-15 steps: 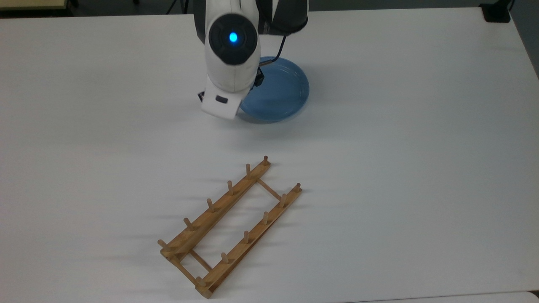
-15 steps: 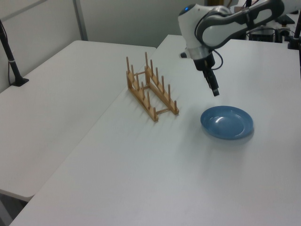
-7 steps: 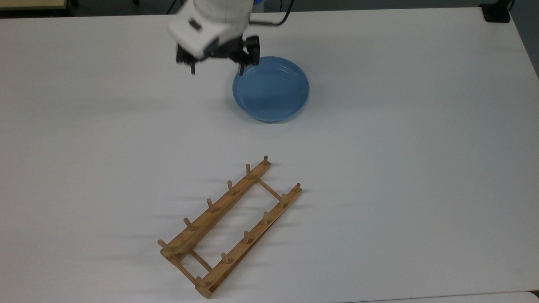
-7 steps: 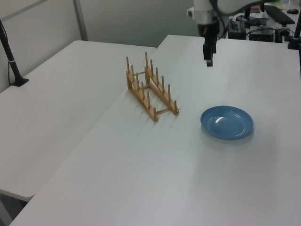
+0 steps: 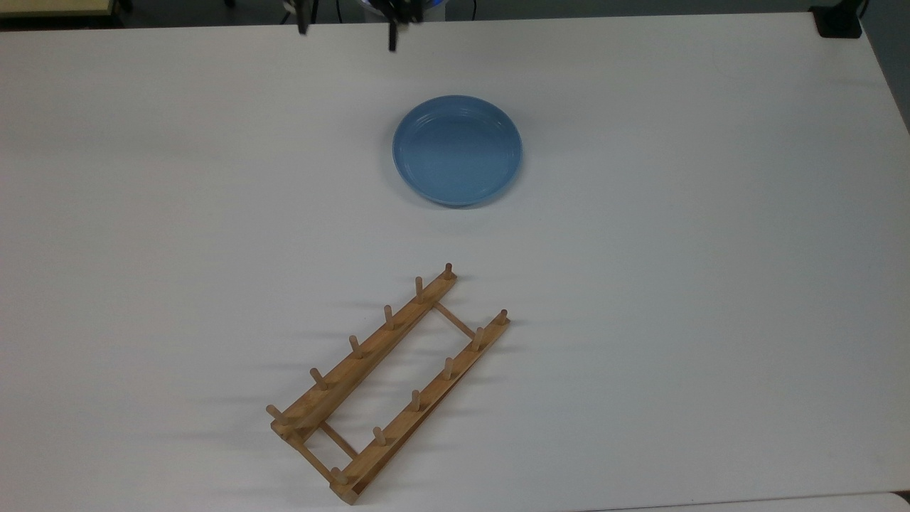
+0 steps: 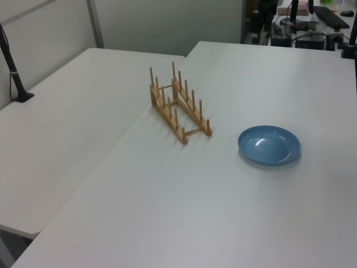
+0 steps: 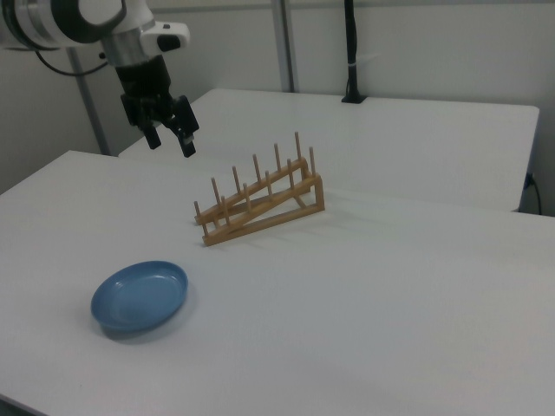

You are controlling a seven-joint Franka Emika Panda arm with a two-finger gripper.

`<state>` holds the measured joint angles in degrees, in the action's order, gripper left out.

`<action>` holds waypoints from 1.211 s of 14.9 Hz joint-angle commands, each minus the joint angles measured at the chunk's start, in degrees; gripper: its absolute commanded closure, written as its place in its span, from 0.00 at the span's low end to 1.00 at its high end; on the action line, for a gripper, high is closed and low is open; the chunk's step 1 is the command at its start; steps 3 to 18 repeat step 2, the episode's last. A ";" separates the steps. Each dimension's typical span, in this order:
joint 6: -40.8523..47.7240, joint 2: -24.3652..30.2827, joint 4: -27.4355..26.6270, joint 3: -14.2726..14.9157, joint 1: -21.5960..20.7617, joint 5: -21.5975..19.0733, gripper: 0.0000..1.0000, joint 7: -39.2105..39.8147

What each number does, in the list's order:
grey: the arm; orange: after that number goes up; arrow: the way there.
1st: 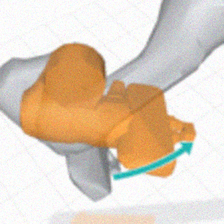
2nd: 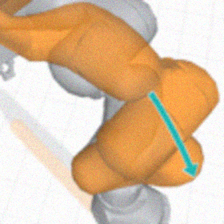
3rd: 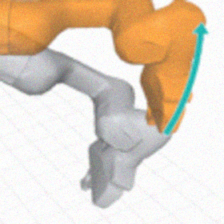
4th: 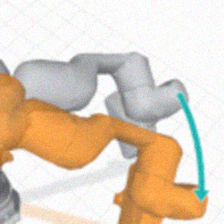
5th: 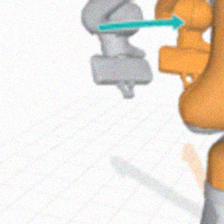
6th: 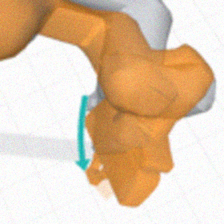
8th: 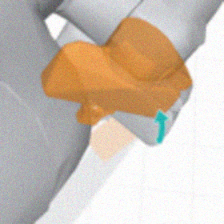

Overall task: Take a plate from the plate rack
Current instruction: 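Open the gripper and raise it away from the plate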

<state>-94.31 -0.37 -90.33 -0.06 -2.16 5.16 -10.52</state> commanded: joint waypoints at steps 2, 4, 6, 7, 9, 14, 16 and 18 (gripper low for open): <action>2.63 2.39 -1.87 1.47 -0.56 -1.47 0.00 -0.03; 2.63 2.39 -1.87 1.47 -0.56 -1.47 0.00 -0.03; 2.63 2.39 -1.87 1.47 -0.56 -1.47 0.00 -0.03; 2.63 2.39 -1.87 1.47 -0.56 -1.47 0.00 -0.03; 2.63 2.39 -1.87 1.47 -0.56 -1.47 0.00 -0.03; 2.63 2.39 -1.87 1.47 -0.56 -1.47 0.00 -0.03; 2.63 2.39 -1.87 1.47 -0.56 -1.47 0.00 -0.03; 2.63 2.39 -1.87 1.47 -0.56 -1.47 0.00 -0.03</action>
